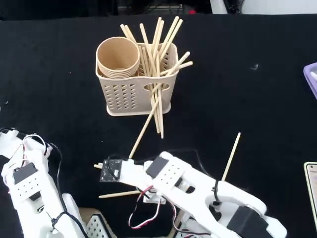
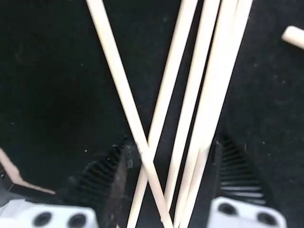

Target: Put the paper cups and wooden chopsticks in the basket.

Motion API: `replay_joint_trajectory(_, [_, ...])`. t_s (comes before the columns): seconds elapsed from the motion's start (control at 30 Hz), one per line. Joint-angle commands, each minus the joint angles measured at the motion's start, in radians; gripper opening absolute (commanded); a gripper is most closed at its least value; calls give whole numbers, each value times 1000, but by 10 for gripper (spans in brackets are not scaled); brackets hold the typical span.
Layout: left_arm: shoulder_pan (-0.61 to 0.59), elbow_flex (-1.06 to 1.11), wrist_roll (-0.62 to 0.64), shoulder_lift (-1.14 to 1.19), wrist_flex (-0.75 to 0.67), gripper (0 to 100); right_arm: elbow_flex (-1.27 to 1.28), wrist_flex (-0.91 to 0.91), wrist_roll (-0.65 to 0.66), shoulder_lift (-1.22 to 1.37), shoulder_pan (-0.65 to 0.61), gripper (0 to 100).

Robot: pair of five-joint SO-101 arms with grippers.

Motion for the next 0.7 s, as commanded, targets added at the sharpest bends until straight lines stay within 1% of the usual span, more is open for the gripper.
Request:
replay_joint_trajectory(0.0, [-10, -54, 11, -14, -20, 87, 10, -48, 12, -16, -8, 265])
replay_joint_trajectory(0.07, [-10, -53, 11, -17, -20, 87, 12, -51, 12, -16, -8, 255])
replay_joint_trajectory(0.1, [-10, -53, 11, -18, -20, 87, 15, -52, 12, -16, -8, 230])
replay_joint_trajectory(0.13, [-10, -51, 11, -20, -20, 87, 15, -52, 12, -16, -9, 186])
replay_joint_trajectory(0.23, [-10, -51, 11, -21, -20, 87, 7, -54, 9, -24, -9, 3])
replay_joint_trajectory(0.3, [-8, -50, 11, -21, -20, 87, 7, -54, 5, -24, -9, 40])
replay_joint_trajectory(0.37, [-8, -48, 11, -21, -20, 87, 4, -54, 5, -25, -8, 8])
replay_joint_trajectory(0.43, [7, -48, 11, -21, -20, 87, -10, -44, 5, -25, 2, 11])
replay_joint_trajectory(0.57, [36, -47, 9, -21, -18, 87, -61, -40, 11, -50, 87, 10])
replay_joint_trajectory(0.67, [38, -47, 9, -21, -17, 87, -125, 9, 12, -136, 157, 10])
